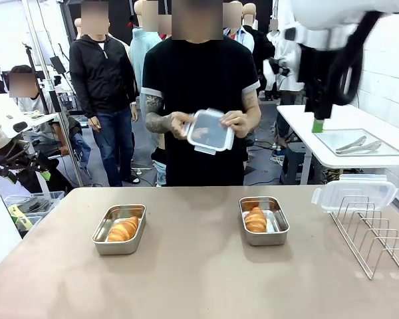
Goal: Place the bread in airtight containers.
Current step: Pick up one Airtight Container lid and hand it to the human.
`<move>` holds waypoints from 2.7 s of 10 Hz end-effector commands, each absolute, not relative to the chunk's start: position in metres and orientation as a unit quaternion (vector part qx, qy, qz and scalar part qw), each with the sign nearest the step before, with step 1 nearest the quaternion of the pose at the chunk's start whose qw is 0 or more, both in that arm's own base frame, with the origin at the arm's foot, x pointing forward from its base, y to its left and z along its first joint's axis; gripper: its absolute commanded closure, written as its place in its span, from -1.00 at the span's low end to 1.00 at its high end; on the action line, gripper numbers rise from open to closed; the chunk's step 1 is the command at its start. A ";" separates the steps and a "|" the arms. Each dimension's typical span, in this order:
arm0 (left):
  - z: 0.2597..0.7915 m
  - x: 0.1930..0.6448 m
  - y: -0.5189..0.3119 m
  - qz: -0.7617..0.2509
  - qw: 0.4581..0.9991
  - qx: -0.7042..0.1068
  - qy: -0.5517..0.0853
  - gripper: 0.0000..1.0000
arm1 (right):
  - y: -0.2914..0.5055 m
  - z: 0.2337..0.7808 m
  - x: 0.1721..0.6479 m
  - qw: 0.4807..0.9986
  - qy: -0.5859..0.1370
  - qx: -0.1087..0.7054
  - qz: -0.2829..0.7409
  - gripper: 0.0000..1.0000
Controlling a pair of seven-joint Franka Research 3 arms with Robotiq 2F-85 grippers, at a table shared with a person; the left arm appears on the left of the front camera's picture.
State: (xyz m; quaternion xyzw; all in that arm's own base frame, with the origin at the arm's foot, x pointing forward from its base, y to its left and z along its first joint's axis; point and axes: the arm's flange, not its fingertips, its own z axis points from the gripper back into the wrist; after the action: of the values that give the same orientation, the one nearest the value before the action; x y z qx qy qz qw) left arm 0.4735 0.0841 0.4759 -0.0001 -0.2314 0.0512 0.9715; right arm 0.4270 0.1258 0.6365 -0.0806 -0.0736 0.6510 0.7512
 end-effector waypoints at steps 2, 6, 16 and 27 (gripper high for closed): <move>0.476 0.472 0.084 0.054 0.971 0.000 -0.232 -1.00 | 0.077 0.605 0.442 0.752 -0.088 -0.046 0.652 -1.00; 0.476 0.472 0.084 0.054 0.971 0.000 -0.232 -1.00 | 0.026 0.572 0.481 0.783 -0.057 -0.004 0.620 -1.00; 0.476 0.472 0.084 0.054 0.971 0.000 -0.232 -1.00 | 0.029 0.567 0.473 0.787 -0.049 -0.021 0.614 -1.00; 0.476 0.472 0.084 0.054 0.971 0.000 -0.232 -1.00 | 0.029 0.567 0.473 0.787 -0.049 -0.021 0.614 -1.00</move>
State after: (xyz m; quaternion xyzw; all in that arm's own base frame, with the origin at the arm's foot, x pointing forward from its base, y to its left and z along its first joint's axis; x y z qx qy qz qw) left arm 0.4735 0.0839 0.4758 0.0000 -0.2312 0.0511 0.9716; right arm 0.4748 0.0289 0.5680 -0.0254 -0.0469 0.6165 0.7855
